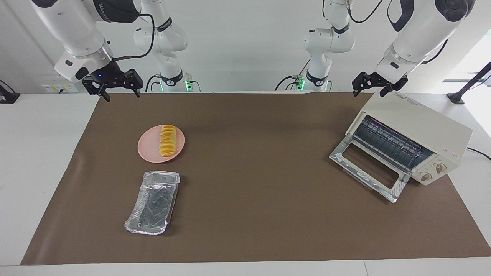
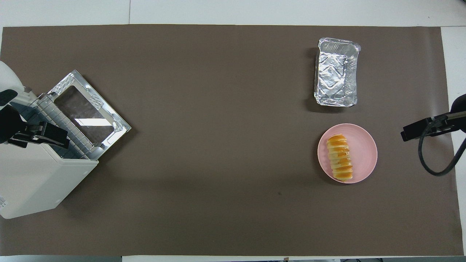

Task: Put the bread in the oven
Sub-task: 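Reach the right gripper to the bread roll and grasp it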

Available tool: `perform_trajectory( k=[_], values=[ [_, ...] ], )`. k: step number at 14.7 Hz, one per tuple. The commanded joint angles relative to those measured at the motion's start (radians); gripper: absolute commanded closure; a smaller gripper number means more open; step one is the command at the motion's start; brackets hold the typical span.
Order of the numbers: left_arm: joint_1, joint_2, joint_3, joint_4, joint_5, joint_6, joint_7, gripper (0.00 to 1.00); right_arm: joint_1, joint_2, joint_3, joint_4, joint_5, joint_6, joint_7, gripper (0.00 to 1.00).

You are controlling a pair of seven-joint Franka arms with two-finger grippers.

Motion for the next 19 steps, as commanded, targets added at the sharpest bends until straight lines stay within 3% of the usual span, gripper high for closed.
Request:
perform_trajectory(
  k=[1, 8, 11, 15, 19],
  values=[
    [0.015, -0.018, -0.011, -0.01, 0.015, -0.011, 0.013, 0.0, -0.004, -0.137, 0.005, -0.254, 0.002, 0.147, -0.016, 0.0],
    [0.015, -0.018, -0.011, -0.01, 0.016, -0.011, 0.013, 0.0, 0.061, -0.248, 0.026, -0.613, 0.002, 0.489, -0.011, 0.0],
    [0.015, -0.018, -0.012, -0.01, 0.015, -0.011, 0.013, 0.0, 0.062, -0.202, 0.026, -0.688, 0.002, 0.635, -0.011, 0.0],
    [0.015, -0.018, -0.011, -0.01, 0.016, -0.011, 0.013, 0.0, 0.064, -0.069, 0.028, -0.742, 0.002, 0.856, -0.011, 0.0],
    [0.015, -0.018, -0.012, -0.01, 0.015, -0.011, 0.013, 0.0, 0.064, 0.019, 0.028, -0.76, 0.002, 0.982, -0.02, 0.0]
  ],
)
